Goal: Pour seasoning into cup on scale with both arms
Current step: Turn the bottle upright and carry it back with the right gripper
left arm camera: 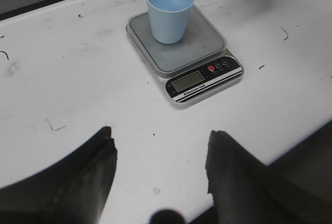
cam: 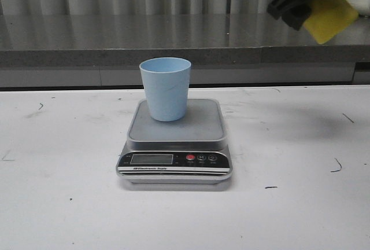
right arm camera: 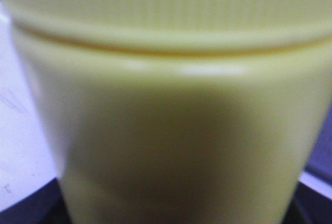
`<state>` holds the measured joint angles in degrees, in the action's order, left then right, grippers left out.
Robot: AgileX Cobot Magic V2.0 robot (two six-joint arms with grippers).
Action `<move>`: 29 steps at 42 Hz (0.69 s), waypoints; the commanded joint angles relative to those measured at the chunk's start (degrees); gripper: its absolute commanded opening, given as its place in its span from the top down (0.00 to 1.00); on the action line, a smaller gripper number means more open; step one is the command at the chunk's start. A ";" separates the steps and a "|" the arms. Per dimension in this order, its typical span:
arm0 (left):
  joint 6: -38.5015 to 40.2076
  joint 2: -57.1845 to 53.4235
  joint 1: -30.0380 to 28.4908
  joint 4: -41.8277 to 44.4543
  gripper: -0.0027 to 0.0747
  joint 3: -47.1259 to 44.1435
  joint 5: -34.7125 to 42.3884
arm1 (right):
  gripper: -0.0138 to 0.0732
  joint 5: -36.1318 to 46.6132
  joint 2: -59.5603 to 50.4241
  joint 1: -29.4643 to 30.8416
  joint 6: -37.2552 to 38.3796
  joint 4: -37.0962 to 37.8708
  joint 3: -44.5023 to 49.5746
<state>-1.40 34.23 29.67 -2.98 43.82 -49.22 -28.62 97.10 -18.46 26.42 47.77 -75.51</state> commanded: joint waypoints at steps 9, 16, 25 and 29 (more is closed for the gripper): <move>0.20 0.12 0.37 -0.58 0.47 1.48 3.92 | 0.51 35.23 -11.46 12.35 5.37 -5.84 19.98; 0.20 0.12 0.37 -0.58 0.47 1.48 3.92 | 0.51 49.71 -10.81 19.28 4.76 -8.05 28.70; 0.20 0.12 0.37 -0.58 0.47 1.48 3.92 | 0.51 70.90 -6.69 24.53 -3.70 -17.02 35.80; 0.20 0.12 0.37 -0.58 0.47 1.48 3.92 | 0.51 75.61 -3.93 24.39 -8.63 -19.18 36.52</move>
<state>-1.40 34.23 29.67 -2.98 43.82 -49.16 35.42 93.53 5.69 22.36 32.07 -38.30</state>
